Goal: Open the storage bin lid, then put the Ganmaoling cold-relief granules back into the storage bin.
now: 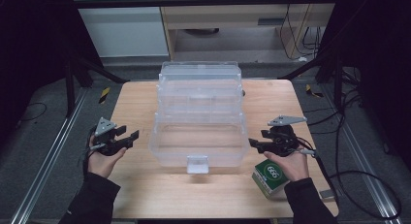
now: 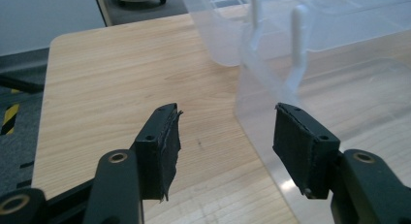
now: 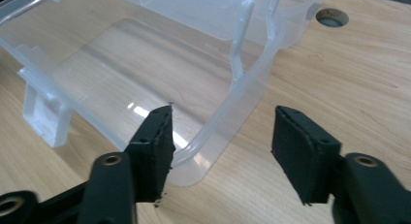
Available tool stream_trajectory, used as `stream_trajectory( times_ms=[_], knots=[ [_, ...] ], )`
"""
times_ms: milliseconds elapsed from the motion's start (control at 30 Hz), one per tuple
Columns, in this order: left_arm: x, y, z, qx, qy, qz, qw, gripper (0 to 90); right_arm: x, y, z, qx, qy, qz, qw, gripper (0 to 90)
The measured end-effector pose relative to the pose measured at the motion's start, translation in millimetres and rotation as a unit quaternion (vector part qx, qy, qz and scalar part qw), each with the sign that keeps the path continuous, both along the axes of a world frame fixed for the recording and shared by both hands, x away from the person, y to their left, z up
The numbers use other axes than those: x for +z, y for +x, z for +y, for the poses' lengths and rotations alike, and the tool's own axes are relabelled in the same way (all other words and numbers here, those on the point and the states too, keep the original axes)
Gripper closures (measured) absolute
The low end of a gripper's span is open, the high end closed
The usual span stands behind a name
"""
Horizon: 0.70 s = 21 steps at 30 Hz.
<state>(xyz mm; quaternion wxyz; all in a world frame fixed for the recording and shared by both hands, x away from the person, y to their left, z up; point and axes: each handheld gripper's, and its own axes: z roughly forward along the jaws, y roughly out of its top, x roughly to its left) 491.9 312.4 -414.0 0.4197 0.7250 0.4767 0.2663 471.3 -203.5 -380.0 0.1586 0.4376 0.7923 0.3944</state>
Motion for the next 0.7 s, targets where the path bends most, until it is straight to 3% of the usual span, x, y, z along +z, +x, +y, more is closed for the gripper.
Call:
stream_trajectory(
  times_ms=[333,700],
  knots=[
    [-5.6,3.6,16.9,0.022,0.006,0.009,0.9997,38.4,7.8,-6.2,-11.2,-0.008,-0.03,0.018,0.9994,23.9],
    [-14.3,7.8,16.3,0.026,0.019,0.019,0.9993,36.2,9.0,-18.1,-13.9,-0.006,-0.071,0.069,0.995,18.1]
  ],
)
